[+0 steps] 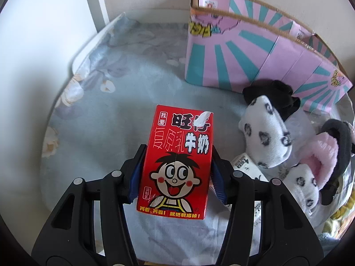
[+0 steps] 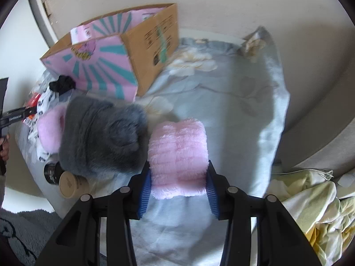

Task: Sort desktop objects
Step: 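Grasp the red milk carton with left tool while right tool grasps pink fluffy sock, then carry both items over the box and open both tools to drop them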

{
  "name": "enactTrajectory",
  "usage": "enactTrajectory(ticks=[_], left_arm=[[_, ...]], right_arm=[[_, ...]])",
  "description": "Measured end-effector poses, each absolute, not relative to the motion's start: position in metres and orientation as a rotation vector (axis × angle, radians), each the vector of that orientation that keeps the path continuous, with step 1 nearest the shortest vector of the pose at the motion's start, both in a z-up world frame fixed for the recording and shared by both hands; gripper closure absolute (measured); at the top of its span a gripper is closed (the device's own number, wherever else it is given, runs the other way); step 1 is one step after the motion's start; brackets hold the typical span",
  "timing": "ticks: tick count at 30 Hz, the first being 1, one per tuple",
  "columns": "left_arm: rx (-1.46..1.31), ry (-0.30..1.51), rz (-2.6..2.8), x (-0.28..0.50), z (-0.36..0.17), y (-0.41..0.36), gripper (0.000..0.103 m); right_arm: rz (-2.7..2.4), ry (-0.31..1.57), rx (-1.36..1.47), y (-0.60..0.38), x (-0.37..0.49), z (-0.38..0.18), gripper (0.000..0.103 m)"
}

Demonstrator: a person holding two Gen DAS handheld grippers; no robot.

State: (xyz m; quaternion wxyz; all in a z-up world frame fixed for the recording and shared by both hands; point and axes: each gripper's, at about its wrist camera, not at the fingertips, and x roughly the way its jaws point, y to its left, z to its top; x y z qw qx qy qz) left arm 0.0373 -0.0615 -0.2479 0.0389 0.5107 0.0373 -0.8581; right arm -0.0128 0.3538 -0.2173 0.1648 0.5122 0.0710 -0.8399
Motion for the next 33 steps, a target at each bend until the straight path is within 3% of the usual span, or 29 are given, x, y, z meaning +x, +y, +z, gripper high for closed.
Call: enactTrajectory(ticks=[17, 33], left_arm=[[1.461, 0.083, -2.743, 0.030, -0.153, -0.065, 0.053], [1.496, -0.155, -2.906, -0.042, -0.085, -0.038, 0.053]], right_arm=[[-2.476, 0.143, 1.361, 0.357, -0.020, -0.137, 0.062], [-2.376, 0.322, 1.266, 0.284, -0.078, -0.064, 0.062]])
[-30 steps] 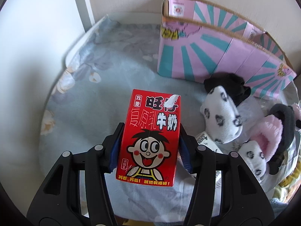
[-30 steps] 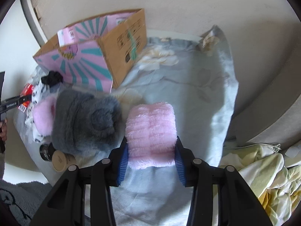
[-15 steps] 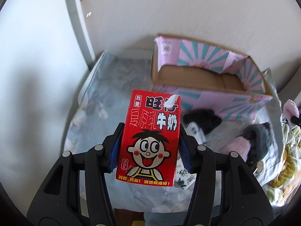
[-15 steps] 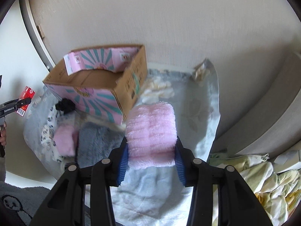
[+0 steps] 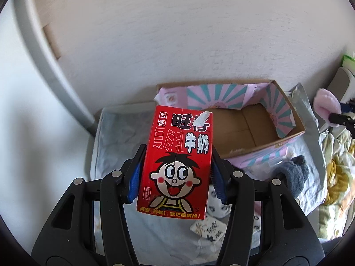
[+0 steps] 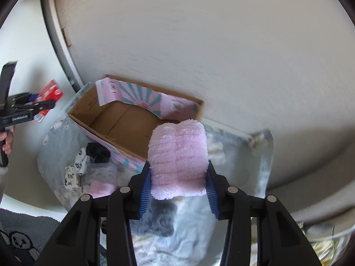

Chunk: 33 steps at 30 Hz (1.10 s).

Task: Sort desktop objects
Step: 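Carry both items over the box and open both tools to drop them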

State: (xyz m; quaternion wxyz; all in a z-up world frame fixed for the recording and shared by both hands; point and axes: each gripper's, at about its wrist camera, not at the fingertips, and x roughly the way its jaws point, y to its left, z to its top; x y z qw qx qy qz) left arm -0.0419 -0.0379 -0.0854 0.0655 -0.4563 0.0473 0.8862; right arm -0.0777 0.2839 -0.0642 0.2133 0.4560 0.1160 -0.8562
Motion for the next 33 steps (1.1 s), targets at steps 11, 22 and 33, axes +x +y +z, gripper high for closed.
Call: enactTrajectory(ticks=[11, 22, 33], left_arm=[[-1.399, 0.218, 2.533, -0.113, -0.090, -0.009, 0.053], [-1.504, 0.255, 2.411, -0.160, -0.139, 0.009, 0.054], [-1.564, 0.294, 2.339, -0.164, -0.170, 0.013, 0.053]], right_arm=[[-2.241, 0.396, 1.347, 0.220, -0.139, -0.079, 0.062], [-2.162, 0.432, 1.412, 0.171, -0.174, -0.117, 0.062], [-2.119, 0.397, 1.489, 0.158, -0.180, -0.145, 0.062]])
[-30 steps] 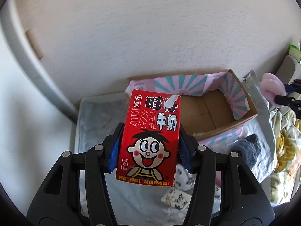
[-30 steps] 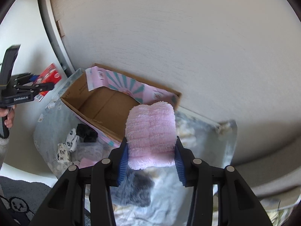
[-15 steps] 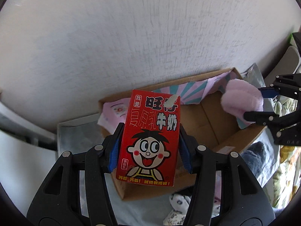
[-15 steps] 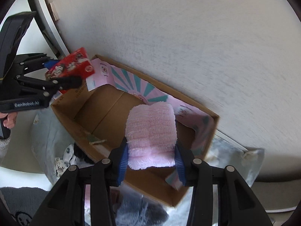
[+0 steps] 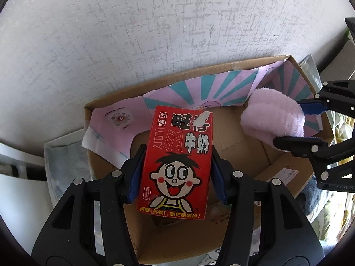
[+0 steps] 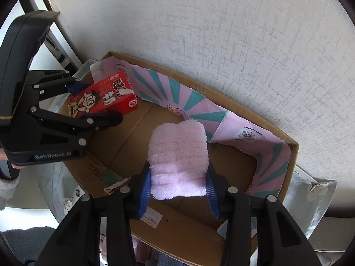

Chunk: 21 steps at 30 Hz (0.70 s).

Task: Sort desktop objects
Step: 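Carry both items over the box and open both tools to drop them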

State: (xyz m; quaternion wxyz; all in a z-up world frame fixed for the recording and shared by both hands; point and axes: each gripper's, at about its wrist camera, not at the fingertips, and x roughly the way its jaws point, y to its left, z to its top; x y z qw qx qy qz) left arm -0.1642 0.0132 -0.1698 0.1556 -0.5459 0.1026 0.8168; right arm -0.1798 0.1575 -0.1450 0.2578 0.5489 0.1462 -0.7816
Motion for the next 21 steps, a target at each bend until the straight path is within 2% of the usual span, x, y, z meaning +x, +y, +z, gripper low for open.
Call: enactTrajectory(ticks=[6, 8, 9, 10, 14, 21], left_arm=[[-1.580, 0.259, 2.334, -0.164, -0.170, 0.010, 0.051], [-1.592, 0.241, 2.331, -0.162, -0.169, 0.008, 0.027], [-1.589, 0.245, 2.351, -0.160, -0.167, 0.007, 0.003], [-1.564, 0.252, 2.386, -0.156, -0.162, 0.004, 0.000], [-1.509, 0.324, 2.445, -0.142, -0.144, 0.000, 0.000], [-1.478, 0.312, 2.471, -0.130, -0.125, -0.010, 0.000]], right_arm=[[-2.117, 0.386, 1.482, 0.156, -0.180, -0.146, 0.060], [-2.122, 0.407, 1.489, 0.154, -0.180, -0.148, 0.055], [-2.131, 0.428, 1.506, 0.154, -0.180, -0.149, 0.051], [-2.134, 0.437, 1.521, 0.156, -0.180, -0.151, 0.051], [-2.136, 0.325, 1.520, 0.172, -0.174, -0.145, 0.050], [-2.195, 0.337, 1.508, 0.176, -0.160, -0.127, 0.050]])
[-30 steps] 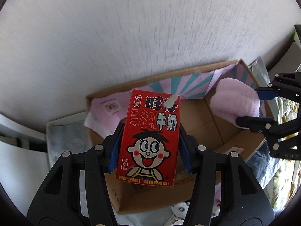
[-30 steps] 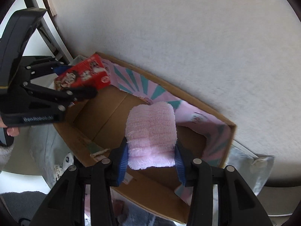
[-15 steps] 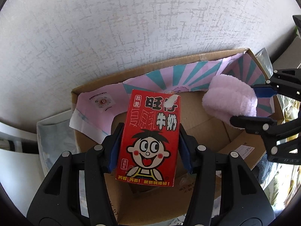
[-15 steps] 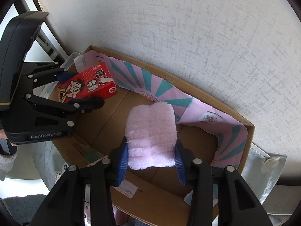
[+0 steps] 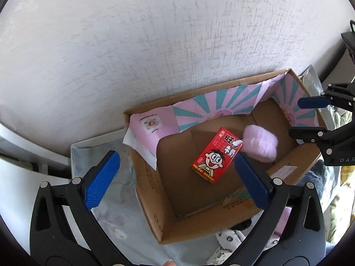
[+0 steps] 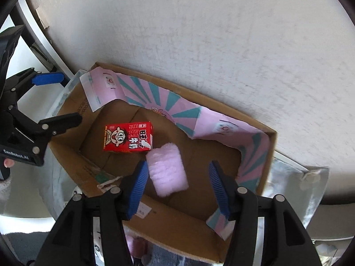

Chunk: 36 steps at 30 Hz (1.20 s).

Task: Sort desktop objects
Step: 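Carry both items over the box and open both tools to drop them, then grasp the white panda sock with left tool while right tool grasps grey fluffy sock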

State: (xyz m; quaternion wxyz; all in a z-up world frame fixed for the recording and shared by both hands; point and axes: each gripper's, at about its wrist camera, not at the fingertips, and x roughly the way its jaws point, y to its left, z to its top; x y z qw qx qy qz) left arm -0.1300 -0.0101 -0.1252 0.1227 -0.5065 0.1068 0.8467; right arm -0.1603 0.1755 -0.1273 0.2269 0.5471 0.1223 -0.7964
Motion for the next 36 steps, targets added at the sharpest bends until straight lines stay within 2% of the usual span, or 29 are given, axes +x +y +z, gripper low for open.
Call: enactTrajectory(ticks=[16, 23, 26, 28, 36], left_arm=[[-1.333, 0.189, 2.534, -0.080, -0.074, -0.037, 0.000], [-1.327, 0.207, 2.543, -0.047, -0.069, -0.045, 0.000], [-1.336, 0.190, 2.535, -0.036, -0.072, -0.047, 0.000], [-1.347, 0.183, 2.530, -0.029, -0.077, -0.047, 0.000], [-1.431, 0.136, 2.480, -0.002, -0.116, -0.035, 0.000]], right_arm=[[-2.210, 0.273, 1.488, 0.207, -0.128, -0.089, 0.050], [-2.293, 0.217, 1.438, 0.231, -0.093, -0.076, 0.050], [-2.292, 0.215, 1.467, 0.240, -0.079, -0.079, 0.045], [-2.279, 0.179, 1.495, 0.247, -0.072, -0.085, 0.015], [-2.299, 0.148, 1.559, 0.266, -0.045, -0.122, 0.015]])
